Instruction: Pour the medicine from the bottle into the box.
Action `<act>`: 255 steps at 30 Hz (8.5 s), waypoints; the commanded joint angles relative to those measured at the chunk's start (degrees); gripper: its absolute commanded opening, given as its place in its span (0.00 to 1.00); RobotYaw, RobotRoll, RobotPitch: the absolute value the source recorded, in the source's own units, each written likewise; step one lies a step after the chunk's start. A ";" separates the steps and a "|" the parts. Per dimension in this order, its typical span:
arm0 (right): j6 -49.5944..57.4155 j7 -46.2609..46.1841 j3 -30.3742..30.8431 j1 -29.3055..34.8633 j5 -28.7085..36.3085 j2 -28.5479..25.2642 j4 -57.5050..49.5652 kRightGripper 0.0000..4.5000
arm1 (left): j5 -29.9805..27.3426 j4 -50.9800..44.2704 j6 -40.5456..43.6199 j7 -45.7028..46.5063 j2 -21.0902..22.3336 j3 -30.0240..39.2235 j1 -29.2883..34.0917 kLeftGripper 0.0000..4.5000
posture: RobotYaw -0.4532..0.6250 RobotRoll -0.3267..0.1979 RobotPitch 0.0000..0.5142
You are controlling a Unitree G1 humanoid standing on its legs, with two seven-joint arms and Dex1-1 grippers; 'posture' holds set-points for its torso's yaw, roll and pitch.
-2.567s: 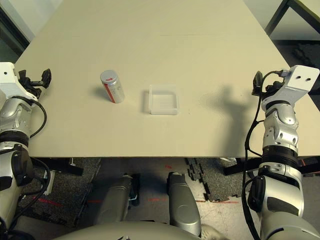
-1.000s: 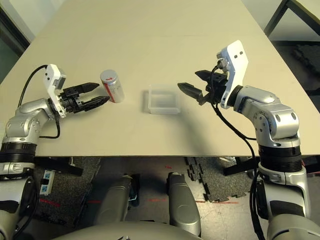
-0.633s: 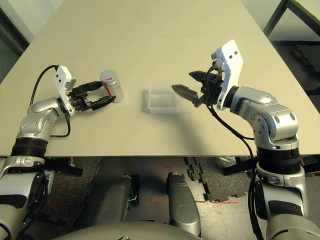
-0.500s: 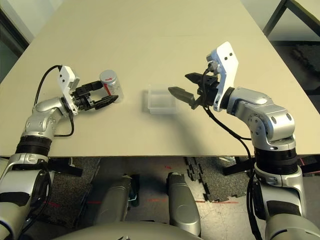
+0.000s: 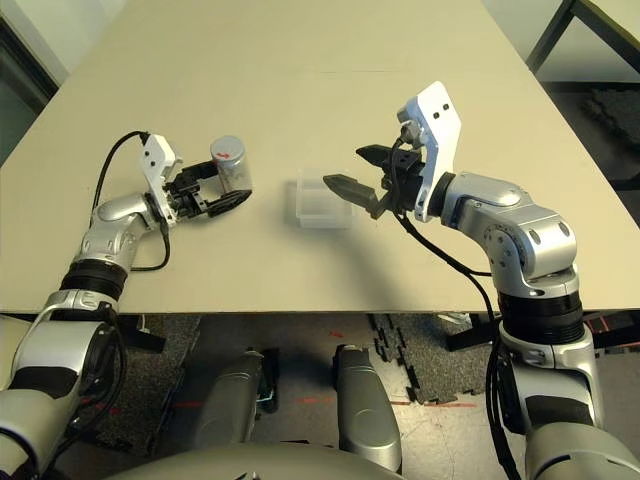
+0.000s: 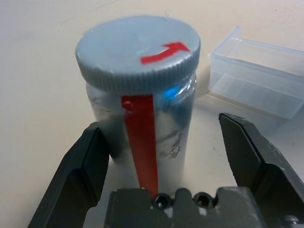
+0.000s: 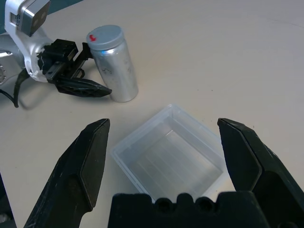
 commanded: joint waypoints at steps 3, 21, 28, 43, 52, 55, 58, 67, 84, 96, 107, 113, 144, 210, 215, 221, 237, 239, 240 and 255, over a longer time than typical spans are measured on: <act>-0.03 -0.19 0.41 -0.96 0.46 0.48 -0.47 1.00 | 1.89 3.88 -3.43 1.28 -0.67 -0.07 -0.99 0.99 | 0.26 0.62 0.30; -1.15 0.62 0.71 -3.06 -0.43 0.01 1.33 1.00 | 0.01 2.42 -2.92 0.33 -2.91 0.41 -3.44 0.54 | 0.27 0.62 0.28; -1.95 0.90 3.78 -6.56 -0.56 2.81 0.62 1.00 | -2.84 -8.77 8.77 -5.45 -2.98 -1.29 -4.86 0.54 | 0.29 0.62 0.27; -12.32 -0.49 11.74 -13.22 -11.04 8.52 6.17 1.00 | -2.98 -16.99 17.04 -8.15 -5.00 -4.95 -4.93 0.54 | 0.28 0.62 0.28; -13.09 -0.72 12.37 -13.67 -13.17 10.97 7.46 1.00 | -2.65 -17.37 17.13 -8.13 -5.45 -5.49 -5.03 0.54 | 0.29 0.62 0.28; -12.72 -0.75 12.14 -13.91 -13.11 11.78 7.36 1.00 | -2.59 -17.38 17.04 -8.01 -5.49 -5.60 -4.97 0.54 | 0.29 0.62 0.28; -12.52 -0.65 12.06 -14.03 -13.10 12.30 7.23 0.87 | -2.60 -17.52 16.98 -7.95 -5.47 -5.77 -4.80 0.54 | 0.29 0.62 0.28; -11.82 0.43 12.62 -13.10 -13.22 11.89 6.27 0.14 | -2.58 -17.16 16.75 -8.18 -5.19 -5.92 -5.11 0.54 | 0.29 0.62 0.28; -8.75 1.78 11.61 -13.76 -10.60 12.21 5.81 0.87 | -1.62 -15.97 15.35 -8.50 -4.60 -6.08 -5.32 0.54 | 0.29 0.62 0.28; -9.29 1.96 12.19 -13.41 -11.22 11.86 6.16 1.00 | -1.63 -16.51 14.90 -8.71 -4.67 -6.28 -5.19 0.54 | 0.30 0.62 0.26; -10.78 1.39 12.38 -13.53 -12.95 11.97 6.85 1.00 | -1.81 -17.54 15.63 -8.77 -4.87 -6.52 -4.86 0.54 | 0.30 0.62 0.28; -11.61 1.49 12.70 -13.22 -14.01 11.72 7.10 0.62 | -1.90 -17.77 15.85 -8.79 -4.99 -6.52 -4.81 0.54 | 0.29 0.62 0.28; -30.97 37.58 8.97 -27.63 -9.95 6.69 42.34 0.56 | -6.32 -37.12 27.63 -12.07 -5.12 -9.17 -1.20 0.54 | 0.36 0.62 0.34; -8.37 9.67 0.02 -11.62 -3.03 -4.63 8.28 1.00 | -5.75 -29.62 23.66 -10.51 -3.42 -9.45 -3.38 0.54 | 0.30 0.62 0.30; -5.55 9.10 -2.71 -7.84 -1.18 -7.52 5.20 1.00 | -5.46 -28.24 22.78 -10.90 -3.14 -9.36 -3.42 0.54 | 0.29 0.62 0.30; -0.55 8.76 -2.75 -6.30 3.05 -7.56 -0.22 1.00 | -5.08 -25.75 21.55 -11.19 -3.28 -9.31 -4.45 0.54 | 0.28 0.62 0.30; -3.56 7.41 6.81 -13.50 -0.18 0.36 2.67 1.00 | -4.76 -23.41 20.05 -11.41 -4.50 -10.12 -5.58 0.54 | 0.27 0.62 0.29; -4.04 7.49 7.47 -13.95 -0.79 0.77 3.29 1.00 | -4.78 -23.54 20.08 -11.38 -4.54 -10.15 -5.50 0.54 | 0.28 0.62 0.29; -4.39 7.56 7.82 -14.15 -1.17 0.96 3.68 1.00 | -4.80 -23.62 20.10 -11.34 -4.57 -10.15 -5.45 0.54 | 0.28 0.62 0.29; -7.28 7.63 8.24 -15.07 -4.87 1.82 7.38 1.00 | -4.94 -24.27 20.48 -10.96 -4.87 -10.23 -4.86 0.54 | 0.27 0.62 0.30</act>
